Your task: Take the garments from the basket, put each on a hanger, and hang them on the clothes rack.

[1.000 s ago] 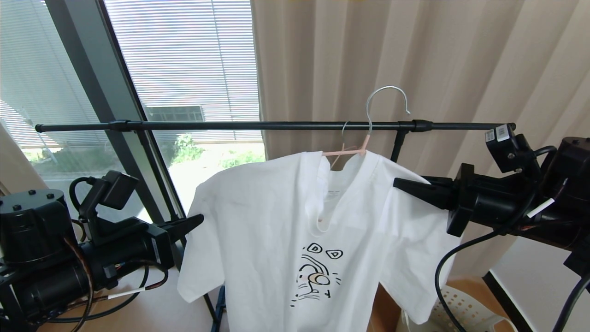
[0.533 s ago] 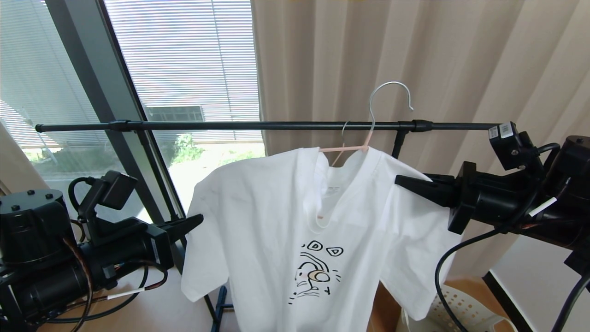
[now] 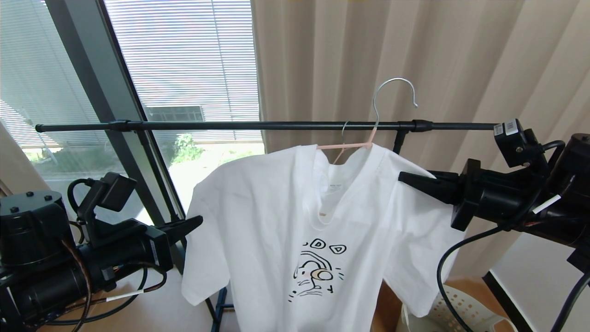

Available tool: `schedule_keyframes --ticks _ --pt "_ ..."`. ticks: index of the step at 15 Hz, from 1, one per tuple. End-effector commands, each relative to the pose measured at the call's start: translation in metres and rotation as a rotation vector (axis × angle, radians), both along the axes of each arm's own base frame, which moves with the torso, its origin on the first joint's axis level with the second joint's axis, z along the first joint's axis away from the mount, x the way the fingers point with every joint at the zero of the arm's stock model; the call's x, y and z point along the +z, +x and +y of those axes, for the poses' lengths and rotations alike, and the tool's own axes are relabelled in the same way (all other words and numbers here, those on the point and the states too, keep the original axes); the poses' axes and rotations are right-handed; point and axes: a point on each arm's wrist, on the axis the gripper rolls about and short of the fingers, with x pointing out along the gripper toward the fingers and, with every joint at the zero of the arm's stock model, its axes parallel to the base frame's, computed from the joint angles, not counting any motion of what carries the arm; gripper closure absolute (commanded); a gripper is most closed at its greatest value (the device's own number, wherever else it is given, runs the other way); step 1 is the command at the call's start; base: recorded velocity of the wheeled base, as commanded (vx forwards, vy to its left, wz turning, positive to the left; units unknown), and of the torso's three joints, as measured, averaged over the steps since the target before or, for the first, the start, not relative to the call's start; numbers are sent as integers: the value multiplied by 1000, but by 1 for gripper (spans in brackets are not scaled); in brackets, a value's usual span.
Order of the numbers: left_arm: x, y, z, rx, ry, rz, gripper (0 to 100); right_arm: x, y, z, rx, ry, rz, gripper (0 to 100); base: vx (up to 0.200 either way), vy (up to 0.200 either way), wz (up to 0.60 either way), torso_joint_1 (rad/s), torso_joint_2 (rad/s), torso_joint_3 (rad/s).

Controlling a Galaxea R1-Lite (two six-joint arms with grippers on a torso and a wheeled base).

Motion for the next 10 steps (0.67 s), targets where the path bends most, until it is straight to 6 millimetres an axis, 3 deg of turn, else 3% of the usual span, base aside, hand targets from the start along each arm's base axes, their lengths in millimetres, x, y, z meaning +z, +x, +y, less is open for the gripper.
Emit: schedule_keyframes --ticks 1,10 --pt "0 0 0 0 -1 -1 100 0 0 0 0 0 -1 100 0 0 0 0 0 0" --pt "0 -1 0 0 -1 -1 100 3 2 -5 -18 3 -10 100 0 0 0 0 0 0"
